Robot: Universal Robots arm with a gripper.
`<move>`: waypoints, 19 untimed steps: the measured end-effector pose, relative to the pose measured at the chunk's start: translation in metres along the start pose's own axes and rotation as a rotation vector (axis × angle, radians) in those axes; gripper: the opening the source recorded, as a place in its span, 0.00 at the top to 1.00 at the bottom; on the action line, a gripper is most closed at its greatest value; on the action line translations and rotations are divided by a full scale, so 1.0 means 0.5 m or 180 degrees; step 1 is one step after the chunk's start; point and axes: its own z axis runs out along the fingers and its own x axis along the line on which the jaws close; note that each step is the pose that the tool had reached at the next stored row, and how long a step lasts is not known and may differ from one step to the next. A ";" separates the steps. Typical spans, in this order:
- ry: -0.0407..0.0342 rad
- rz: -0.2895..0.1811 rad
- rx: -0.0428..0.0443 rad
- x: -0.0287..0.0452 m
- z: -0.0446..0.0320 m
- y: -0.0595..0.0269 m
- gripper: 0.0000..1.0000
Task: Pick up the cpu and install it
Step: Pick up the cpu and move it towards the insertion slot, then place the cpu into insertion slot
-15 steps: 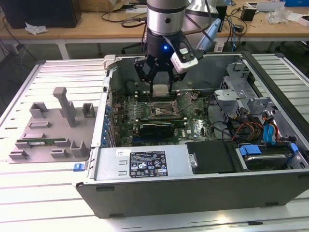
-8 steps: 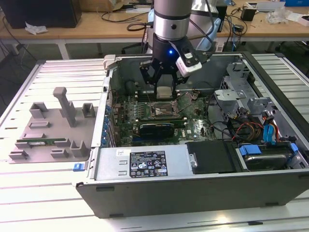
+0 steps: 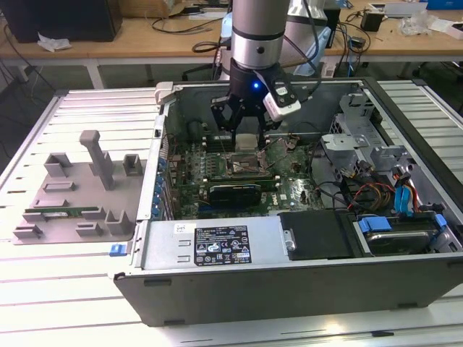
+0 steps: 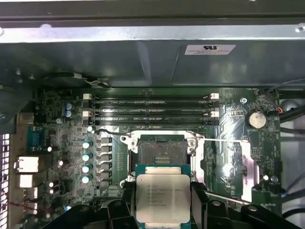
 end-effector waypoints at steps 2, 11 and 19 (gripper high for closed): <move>0.0000 -0.0003 0.0000 0.000 0.008 0.003 0.45; 0.0001 -0.0018 -0.0004 -0.001 0.045 0.015 0.45; 0.0001 -0.0020 -0.0008 -0.001 0.047 0.015 0.45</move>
